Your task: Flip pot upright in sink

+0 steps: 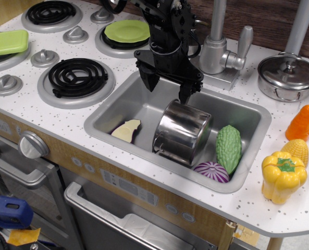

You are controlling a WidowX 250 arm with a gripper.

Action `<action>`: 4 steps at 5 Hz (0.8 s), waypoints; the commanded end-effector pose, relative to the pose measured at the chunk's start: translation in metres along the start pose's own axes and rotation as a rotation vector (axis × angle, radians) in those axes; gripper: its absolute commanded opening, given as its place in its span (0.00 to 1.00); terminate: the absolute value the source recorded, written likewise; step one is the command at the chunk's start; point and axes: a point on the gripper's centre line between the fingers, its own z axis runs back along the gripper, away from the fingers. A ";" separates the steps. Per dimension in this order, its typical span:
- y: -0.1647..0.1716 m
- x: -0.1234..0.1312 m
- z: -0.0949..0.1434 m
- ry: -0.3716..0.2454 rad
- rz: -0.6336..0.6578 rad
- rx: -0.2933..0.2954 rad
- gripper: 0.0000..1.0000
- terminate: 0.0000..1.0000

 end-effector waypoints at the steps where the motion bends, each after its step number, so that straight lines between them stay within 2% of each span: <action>1: 0.000 0.000 0.000 0.000 0.000 0.000 1.00 0.00; 2: 0.002 -0.005 -0.001 -0.007 0.112 -0.067 1.00 0.00; 3: 0.005 -0.006 0.000 0.020 0.210 -0.164 1.00 0.00; 4: 0.006 -0.008 -0.006 0.018 0.249 -0.250 1.00 0.00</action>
